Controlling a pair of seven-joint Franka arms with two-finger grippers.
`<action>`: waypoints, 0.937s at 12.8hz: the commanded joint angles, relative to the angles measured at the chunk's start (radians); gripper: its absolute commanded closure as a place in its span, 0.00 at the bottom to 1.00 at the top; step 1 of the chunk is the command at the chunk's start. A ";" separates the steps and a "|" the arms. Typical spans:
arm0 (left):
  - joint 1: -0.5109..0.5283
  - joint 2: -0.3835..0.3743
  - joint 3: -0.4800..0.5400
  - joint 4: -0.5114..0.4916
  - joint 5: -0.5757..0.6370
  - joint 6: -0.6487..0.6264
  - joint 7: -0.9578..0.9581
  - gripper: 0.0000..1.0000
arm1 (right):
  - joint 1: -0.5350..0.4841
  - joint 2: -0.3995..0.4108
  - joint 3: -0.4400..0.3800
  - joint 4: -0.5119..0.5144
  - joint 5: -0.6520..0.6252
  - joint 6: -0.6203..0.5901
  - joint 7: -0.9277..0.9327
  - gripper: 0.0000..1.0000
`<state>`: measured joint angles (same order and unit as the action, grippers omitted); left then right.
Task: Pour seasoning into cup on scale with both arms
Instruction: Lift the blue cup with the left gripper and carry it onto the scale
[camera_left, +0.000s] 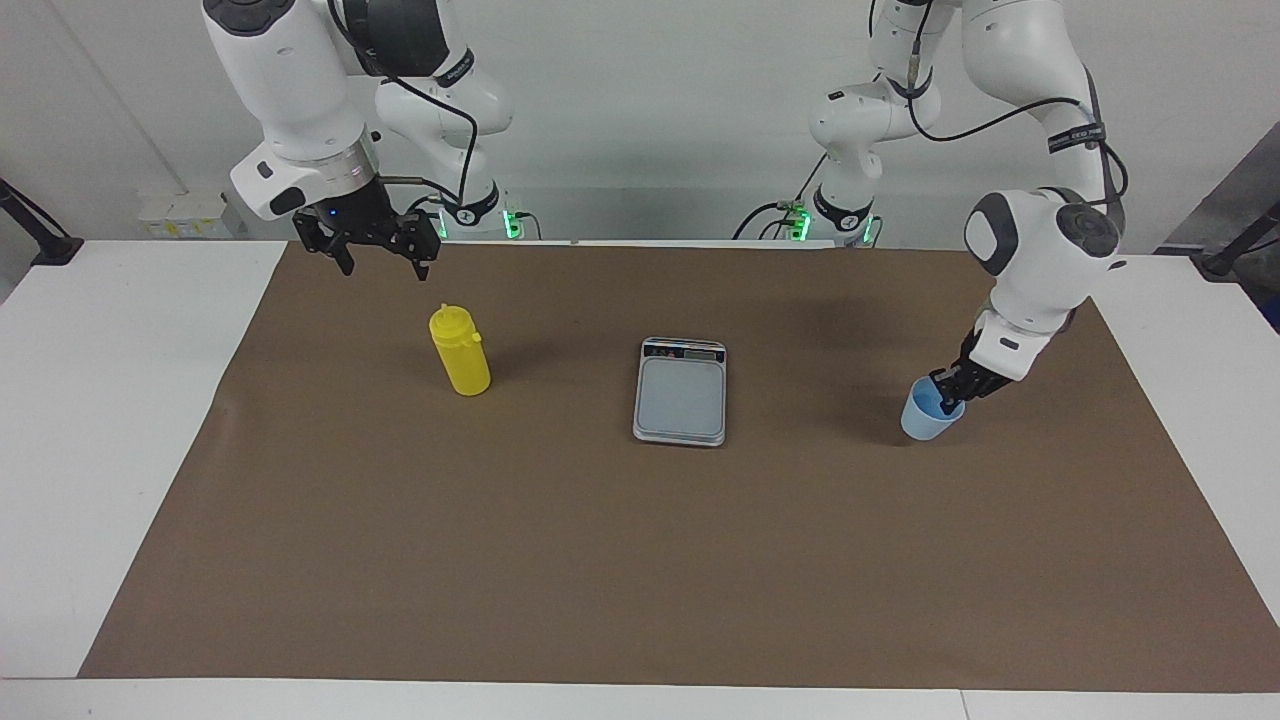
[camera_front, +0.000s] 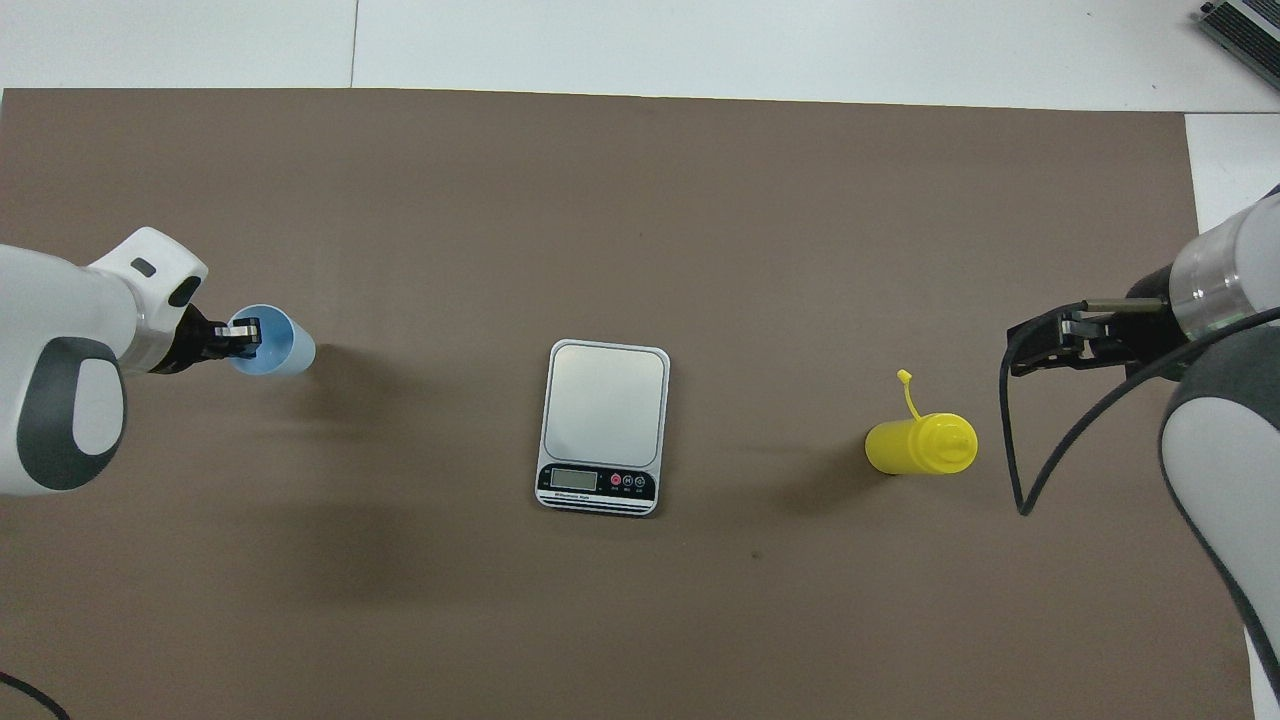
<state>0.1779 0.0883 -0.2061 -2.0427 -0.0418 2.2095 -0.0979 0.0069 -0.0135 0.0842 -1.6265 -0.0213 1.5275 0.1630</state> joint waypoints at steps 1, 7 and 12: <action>-0.067 -0.001 0.010 0.154 -0.018 -0.132 -0.003 1.00 | -0.010 -0.022 0.006 -0.026 0.001 0.003 0.003 0.00; -0.335 -0.024 -0.012 0.211 -0.036 -0.165 -0.228 1.00 | -0.010 -0.022 0.003 -0.026 0.001 0.003 0.001 0.00; -0.552 0.013 -0.012 0.141 0.011 -0.037 -0.379 1.00 | -0.010 -0.022 0.003 -0.026 0.001 0.002 0.001 0.00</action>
<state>-0.3314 0.1000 -0.2366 -1.8693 -0.0571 2.1322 -0.4563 0.0067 -0.0135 0.0838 -1.6266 -0.0213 1.5275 0.1630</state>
